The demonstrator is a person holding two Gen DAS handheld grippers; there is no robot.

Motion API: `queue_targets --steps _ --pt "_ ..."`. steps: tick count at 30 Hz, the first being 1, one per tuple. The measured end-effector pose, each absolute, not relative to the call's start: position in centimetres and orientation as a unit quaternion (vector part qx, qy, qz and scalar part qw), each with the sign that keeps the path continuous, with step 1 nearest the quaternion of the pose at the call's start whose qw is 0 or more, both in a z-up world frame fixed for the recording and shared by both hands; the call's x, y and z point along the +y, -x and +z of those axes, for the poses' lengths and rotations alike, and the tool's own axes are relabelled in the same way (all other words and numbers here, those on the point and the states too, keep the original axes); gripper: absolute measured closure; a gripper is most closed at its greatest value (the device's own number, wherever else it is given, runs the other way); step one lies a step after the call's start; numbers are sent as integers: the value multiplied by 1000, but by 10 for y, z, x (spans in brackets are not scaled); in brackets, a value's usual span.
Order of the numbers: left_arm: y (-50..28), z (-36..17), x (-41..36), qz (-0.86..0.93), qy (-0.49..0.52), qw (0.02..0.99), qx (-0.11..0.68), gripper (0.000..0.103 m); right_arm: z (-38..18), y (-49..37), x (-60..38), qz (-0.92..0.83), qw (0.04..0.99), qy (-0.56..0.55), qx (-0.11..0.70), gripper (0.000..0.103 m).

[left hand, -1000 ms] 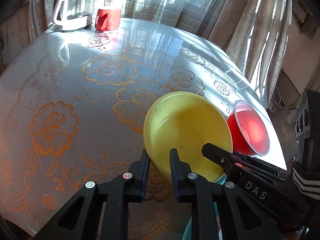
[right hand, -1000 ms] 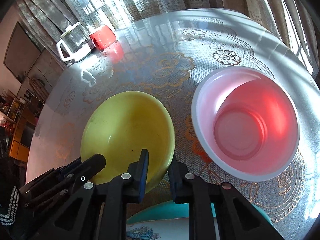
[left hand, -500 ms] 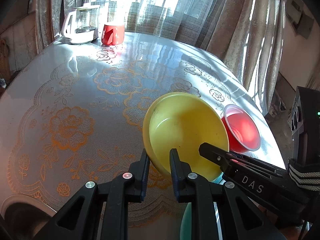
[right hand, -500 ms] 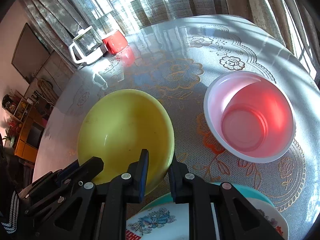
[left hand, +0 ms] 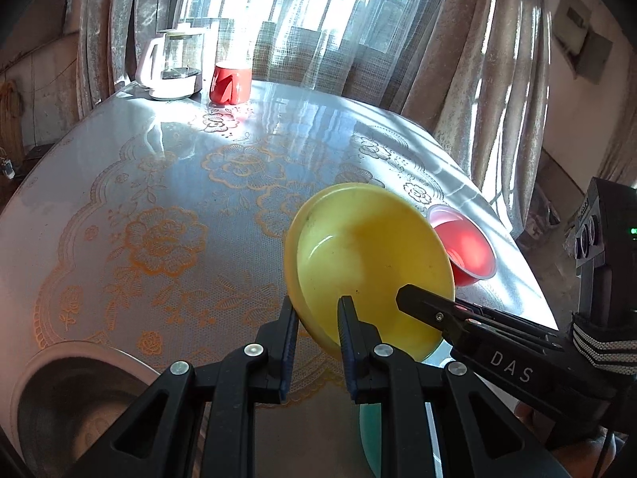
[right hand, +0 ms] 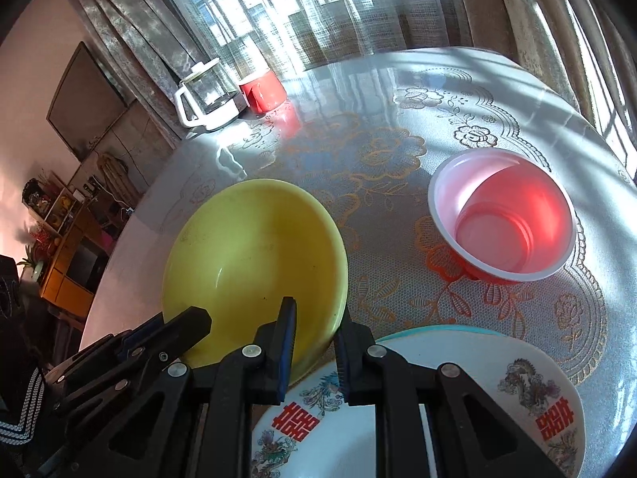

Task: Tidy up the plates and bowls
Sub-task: 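Lift the yellow bowl and carry it over the steel bowl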

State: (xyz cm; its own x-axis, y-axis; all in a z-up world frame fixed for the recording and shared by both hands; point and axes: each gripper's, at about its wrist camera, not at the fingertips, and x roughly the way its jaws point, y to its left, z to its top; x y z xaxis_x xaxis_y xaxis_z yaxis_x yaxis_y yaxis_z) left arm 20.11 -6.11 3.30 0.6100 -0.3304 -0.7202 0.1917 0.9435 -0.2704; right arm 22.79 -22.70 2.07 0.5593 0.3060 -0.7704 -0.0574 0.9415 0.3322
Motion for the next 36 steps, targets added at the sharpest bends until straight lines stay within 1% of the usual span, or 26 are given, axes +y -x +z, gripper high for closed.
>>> queue_targets --steps 23,36 --pt "-140 46 -46 -166 76 905 385 83 27 -170 -220 125 879 -164 431 86" --pt "-112 53 -15 -158 106 909 371 83 37 -146 -201 157 881 -155 418 86"
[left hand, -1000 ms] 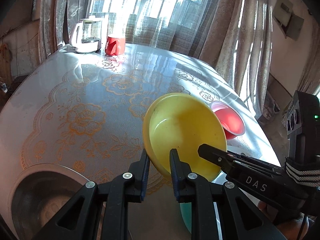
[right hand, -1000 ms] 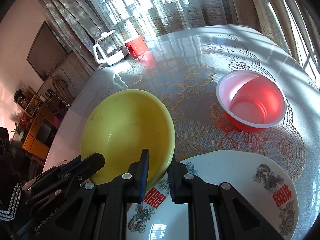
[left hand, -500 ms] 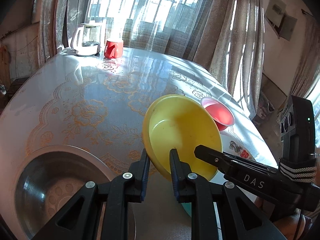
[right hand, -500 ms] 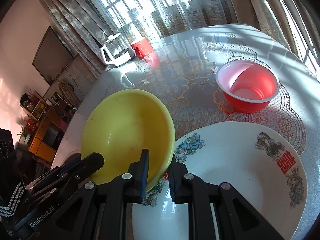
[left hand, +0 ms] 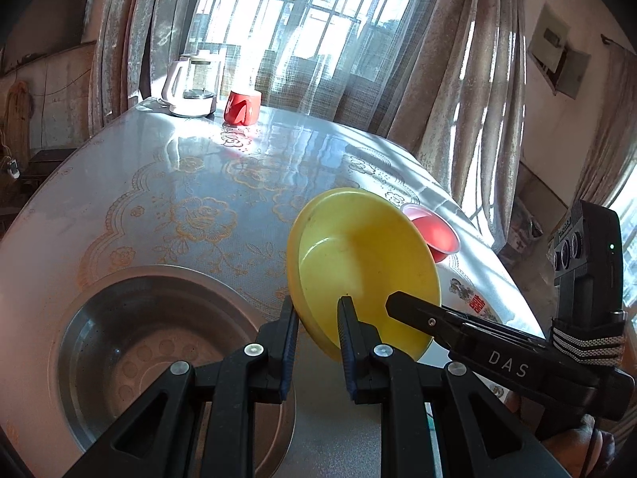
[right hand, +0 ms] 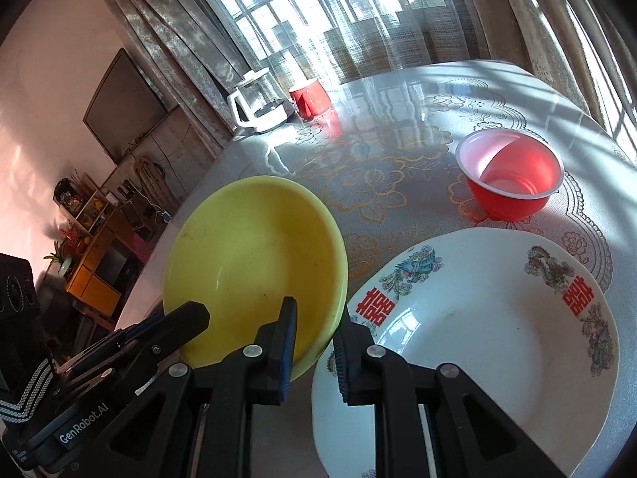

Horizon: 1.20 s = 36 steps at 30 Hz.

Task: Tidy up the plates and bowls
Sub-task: 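Lift the yellow bowl and carry it over the steel bowl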

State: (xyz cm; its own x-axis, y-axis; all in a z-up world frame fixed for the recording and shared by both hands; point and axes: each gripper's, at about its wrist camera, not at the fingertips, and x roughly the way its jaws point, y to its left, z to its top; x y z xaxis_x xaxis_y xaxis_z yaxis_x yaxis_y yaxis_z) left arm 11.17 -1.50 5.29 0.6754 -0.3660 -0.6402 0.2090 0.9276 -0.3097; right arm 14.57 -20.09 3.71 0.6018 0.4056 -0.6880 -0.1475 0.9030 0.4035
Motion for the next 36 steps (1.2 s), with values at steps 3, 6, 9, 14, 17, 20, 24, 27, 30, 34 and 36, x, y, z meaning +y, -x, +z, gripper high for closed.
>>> queue_targets --steps 3,6,9,14,17,20,24,27,30,34,36 --pt "-106 51 -6 -151 111 909 373 83 36 -142 -193 166 880 -152 419 86" --pt "-99 48 3 -142 114 908 376 83 35 -139 -183 176 877 -148 422 86" --pt "-91 45 10 -129 111 909 380 83 32 -137 -173 187 872 -145 428 86" --pt "-80 42 24 -113 115 910 382 83 28 -134 -157 204 866 -142 434 86" --pt "-76 39 33 -105 121 909 384 83 26 -132 -148 212 863 -138 438 86" --pt "-69 38 42 -97 122 911 382 83 24 -131 -138 221 860 -134 441 86" --pt "-63 35 50 -87 121 912 383 83 22 -131 -127 230 856 -127 445 86" --pt "-60 34 59 -82 128 911 384 83 20 -130 -119 237 854 -123 448 86" --pt "-56 32 64 -80 132 910 385 83 20 -130 -112 241 853 -118 448 86" --pt "-52 29 70 -75 136 909 386 83 17 -135 -106 246 851 -113 450 86" --pt "-50 27 73 -74 139 908 387 83 16 -136 -103 249 850 -110 451 86"
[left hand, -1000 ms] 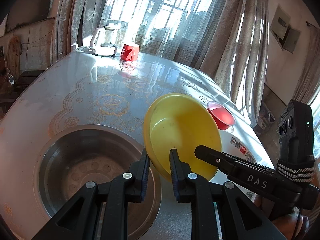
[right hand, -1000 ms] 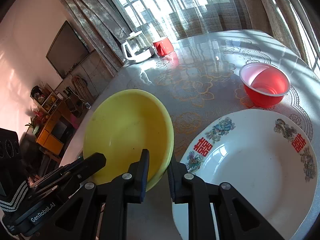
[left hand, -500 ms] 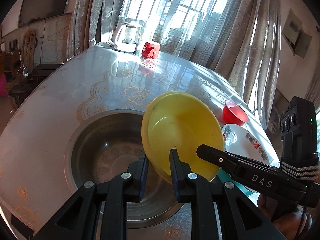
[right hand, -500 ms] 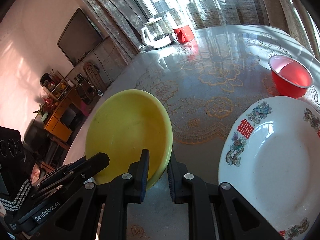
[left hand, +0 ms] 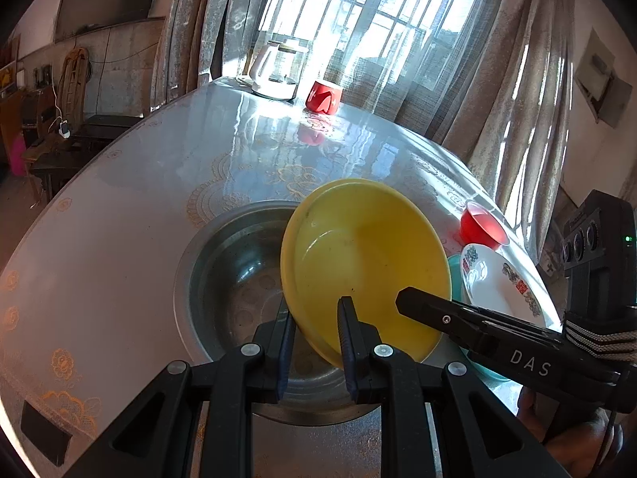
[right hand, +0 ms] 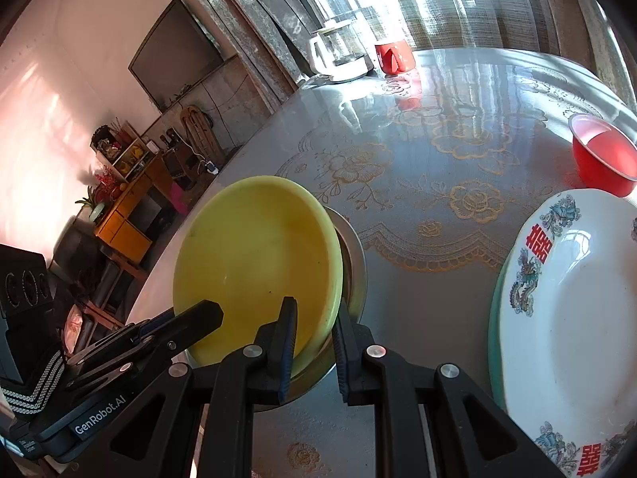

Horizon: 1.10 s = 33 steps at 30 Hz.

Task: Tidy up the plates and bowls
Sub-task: 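Lift the yellow bowl and carry it over the steel bowl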

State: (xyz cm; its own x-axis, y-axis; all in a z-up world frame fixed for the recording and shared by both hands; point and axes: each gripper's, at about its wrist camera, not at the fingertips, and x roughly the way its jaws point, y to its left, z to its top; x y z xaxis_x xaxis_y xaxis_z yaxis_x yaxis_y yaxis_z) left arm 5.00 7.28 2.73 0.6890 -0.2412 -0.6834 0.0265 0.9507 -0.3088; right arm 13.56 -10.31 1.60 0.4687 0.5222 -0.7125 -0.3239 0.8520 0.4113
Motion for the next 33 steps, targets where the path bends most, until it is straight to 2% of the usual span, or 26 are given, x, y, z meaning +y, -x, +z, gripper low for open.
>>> queue_targets --steps 14,33 --pt "-43 13 90 -61 166 897 404 83 9 -134 -88 269 845 -93 453 86" --pt "-45 7 92 -37 139 906 398 83 0 -138 -82 276 836 -96 465 86"
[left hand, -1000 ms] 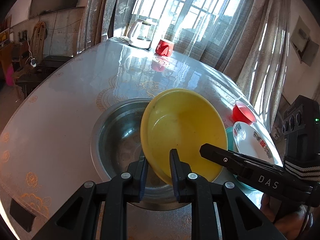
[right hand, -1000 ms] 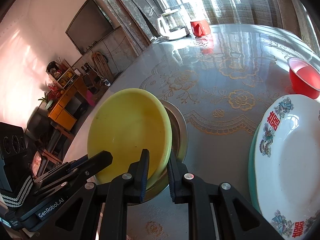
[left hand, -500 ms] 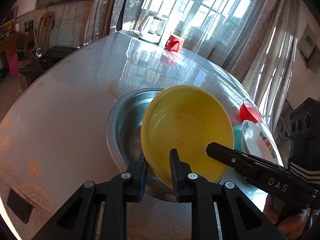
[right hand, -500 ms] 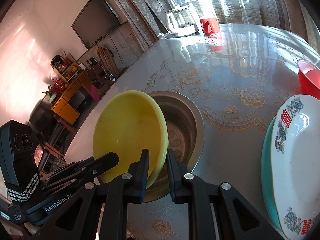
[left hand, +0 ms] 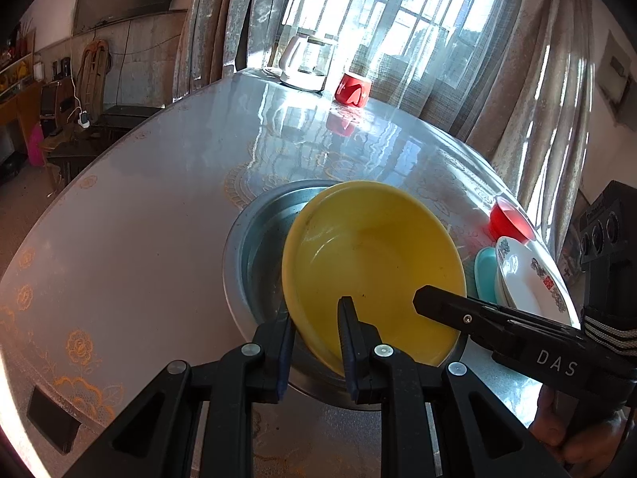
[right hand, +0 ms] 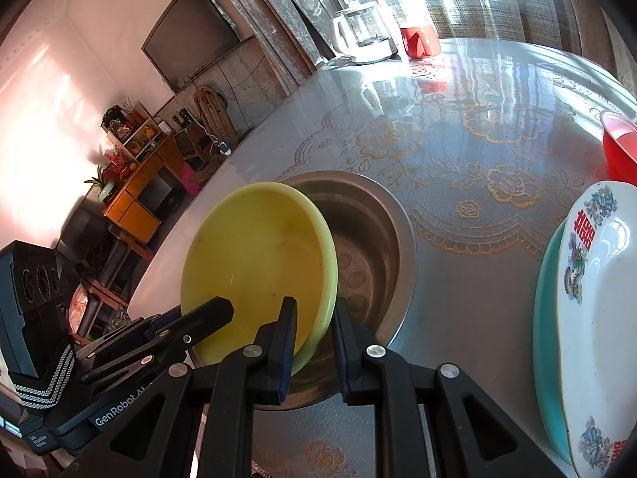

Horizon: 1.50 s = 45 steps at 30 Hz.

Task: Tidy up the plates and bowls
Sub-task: 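Lower the yellow bowl into the steel bowl and open both grippers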

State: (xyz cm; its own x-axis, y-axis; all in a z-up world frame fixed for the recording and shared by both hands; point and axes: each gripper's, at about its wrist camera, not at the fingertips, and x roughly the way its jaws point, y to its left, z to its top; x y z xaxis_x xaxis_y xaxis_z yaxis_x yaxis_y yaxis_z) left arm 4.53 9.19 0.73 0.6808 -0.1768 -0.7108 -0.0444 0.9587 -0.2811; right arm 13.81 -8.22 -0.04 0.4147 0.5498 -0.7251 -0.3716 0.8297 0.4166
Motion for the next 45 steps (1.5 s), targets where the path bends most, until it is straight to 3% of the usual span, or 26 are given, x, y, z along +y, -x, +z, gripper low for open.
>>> queue_targets --steps 14,18,24,34,45 --pt "-62 2 87 -3 110 913 392 82 -1 -147 -71 243 858 -45 450 89" --pt "-61 3 95 -19 132 909 396 82 0 -153 -69 257 844 -39 469 83" --pt "-57 5 94 -20 130 909 395 82 1 -145 -72 257 844 -43 470 82" --pt "-52 8 100 -5 133 913 386 81 9 -140 -72 237 861 -29 448 68" --pt "-55 5 89 6 95 916 389 81 12 -134 -79 237 869 -38 432 68"
